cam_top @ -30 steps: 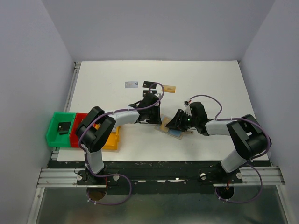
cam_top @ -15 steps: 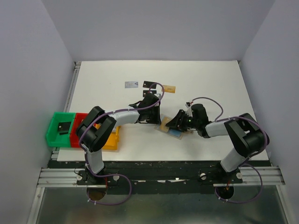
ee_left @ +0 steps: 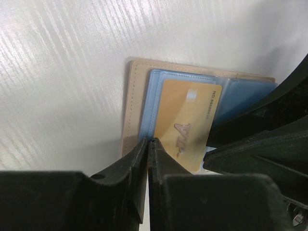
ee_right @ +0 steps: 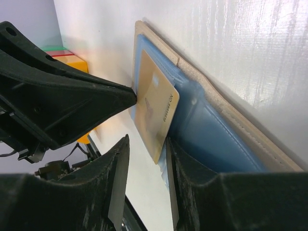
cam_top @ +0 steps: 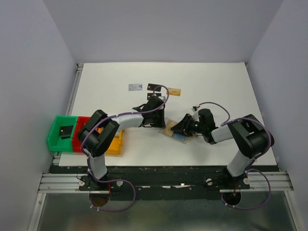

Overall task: Take the credit cards out of the card holder
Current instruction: Remove the credit card from the card holder.

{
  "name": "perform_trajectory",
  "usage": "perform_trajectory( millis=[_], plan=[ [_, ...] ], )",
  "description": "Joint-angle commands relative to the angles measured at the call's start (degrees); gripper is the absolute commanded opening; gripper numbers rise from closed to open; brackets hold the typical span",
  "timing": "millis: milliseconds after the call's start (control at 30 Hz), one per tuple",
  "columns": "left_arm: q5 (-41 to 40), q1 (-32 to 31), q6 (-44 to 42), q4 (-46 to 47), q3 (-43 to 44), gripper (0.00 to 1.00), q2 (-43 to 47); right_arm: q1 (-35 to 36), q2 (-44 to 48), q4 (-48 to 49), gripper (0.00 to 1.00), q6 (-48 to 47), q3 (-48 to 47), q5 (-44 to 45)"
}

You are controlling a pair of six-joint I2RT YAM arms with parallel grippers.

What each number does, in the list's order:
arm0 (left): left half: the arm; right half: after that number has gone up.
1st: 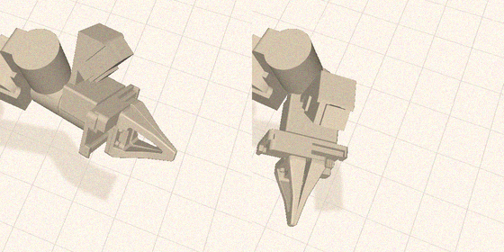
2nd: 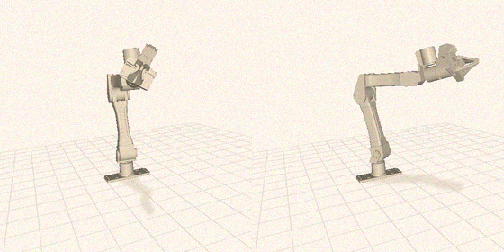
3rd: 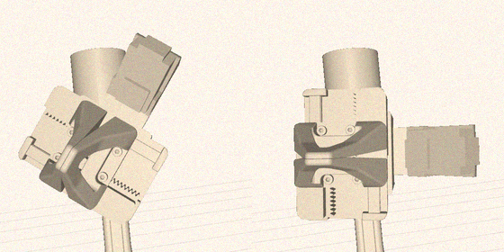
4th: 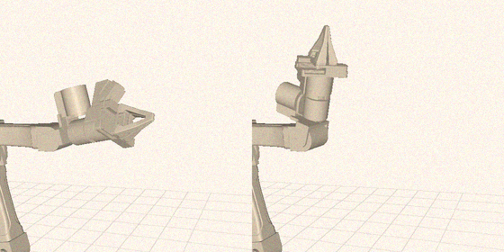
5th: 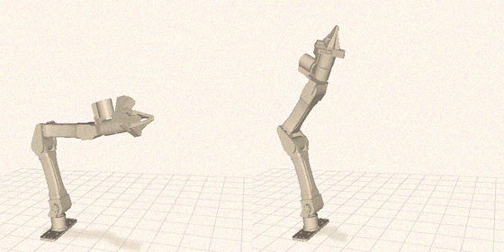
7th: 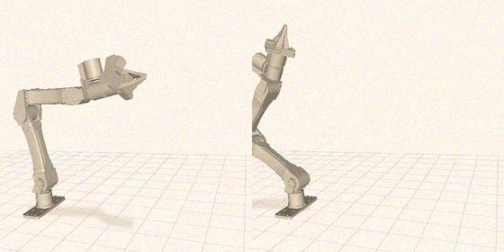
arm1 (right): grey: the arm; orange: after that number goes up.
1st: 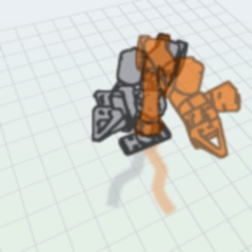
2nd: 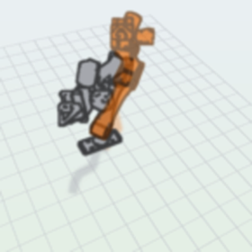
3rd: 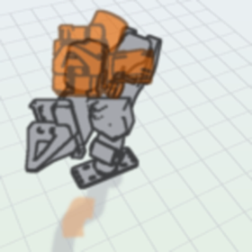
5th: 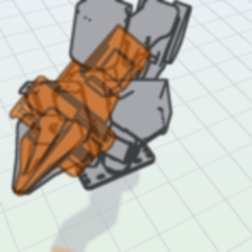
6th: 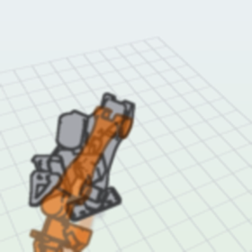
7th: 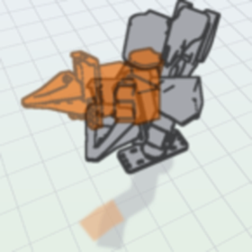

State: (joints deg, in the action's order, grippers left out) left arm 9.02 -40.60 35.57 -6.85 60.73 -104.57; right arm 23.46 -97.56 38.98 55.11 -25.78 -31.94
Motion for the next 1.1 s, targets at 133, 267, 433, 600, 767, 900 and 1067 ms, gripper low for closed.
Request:
perform_trajectory(
  millis=[133, 267, 433, 600, 767, 900, 1067],
  plan=[
    [-4.3, 1.0, -1.0, -1.7, -0.4, 0.24, 3.8, -0.9, -2.5, 3.9, 0.43, 0.1, 1.0, -1.9],
    [-4.9, 1.3, -1.0, -0.9, -0.8, 0.25, 3.2, -1.2, -3.6, 6.1, 0.43, 1.2, 1.1, -2.6],
    [-4.4, 1.2, -0.8, -2.5, 0.0, 0.23, 0.3, -1.2, -4.1, 6.9, 0.43, 1.7, 0.9, -2.9],
    [-4.1, 1.2, -0.4, -3.2, -0.5, 0.2, -0.4, -1.2, -4.7, 6.1, 0.43, 0.4, -0.4, -4.7],
    [-4.4, 1.2, 0.0, -3.6, -2.0, 0.17, 0.3, -1.2, -5.5, 2.8, 0.44, -2.8, -3.1, -8.5],
    [-4.4, 1.1, 0.9, -3.4, -4.4, 0.15, 1.7, -1.2, -6.0, 0.6, 0.44, -4.7, -4.8, -10.9],
    [-4.7, 0.9, 2.4, -3.1, -7.9, 0.11, 4.5, -1.2, -6.9, -3.9, 0.44, -8.0, -8.0, -14.3]
  ],
)
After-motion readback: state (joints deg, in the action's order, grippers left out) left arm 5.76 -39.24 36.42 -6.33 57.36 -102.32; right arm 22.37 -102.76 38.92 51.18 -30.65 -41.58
